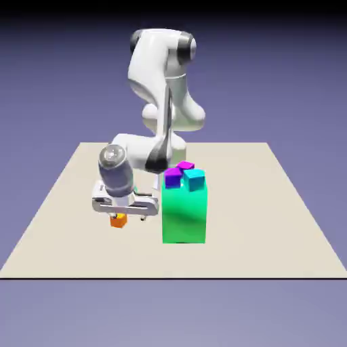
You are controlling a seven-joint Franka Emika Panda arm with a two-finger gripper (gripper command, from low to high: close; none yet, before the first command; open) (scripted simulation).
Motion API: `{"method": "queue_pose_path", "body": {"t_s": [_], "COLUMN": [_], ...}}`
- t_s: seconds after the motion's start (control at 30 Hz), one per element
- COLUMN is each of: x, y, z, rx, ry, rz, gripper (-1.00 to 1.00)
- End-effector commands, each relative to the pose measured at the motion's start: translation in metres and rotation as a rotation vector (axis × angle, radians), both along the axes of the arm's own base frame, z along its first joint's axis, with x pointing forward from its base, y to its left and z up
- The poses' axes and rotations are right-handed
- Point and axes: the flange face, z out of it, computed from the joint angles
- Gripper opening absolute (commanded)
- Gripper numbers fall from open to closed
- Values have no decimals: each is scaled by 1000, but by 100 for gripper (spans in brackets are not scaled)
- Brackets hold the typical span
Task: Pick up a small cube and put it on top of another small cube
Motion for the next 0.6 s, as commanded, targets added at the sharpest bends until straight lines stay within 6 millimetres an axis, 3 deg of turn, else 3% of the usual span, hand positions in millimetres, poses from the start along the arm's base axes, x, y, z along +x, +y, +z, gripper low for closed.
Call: {"method": "queue_pose_path", "body": {"t_s": [0.0,0.43,0.5,0.57], "x": [-3,-66,-68,-88], "y": [-7,-85,-86,-79], "z": [-10,-128,-129,-145], "rx": [10,175,178,178], "ry": [52,724,735,734], "rz": [-10,-162,-165,-165], "gripper": [0,0,0,0]}}
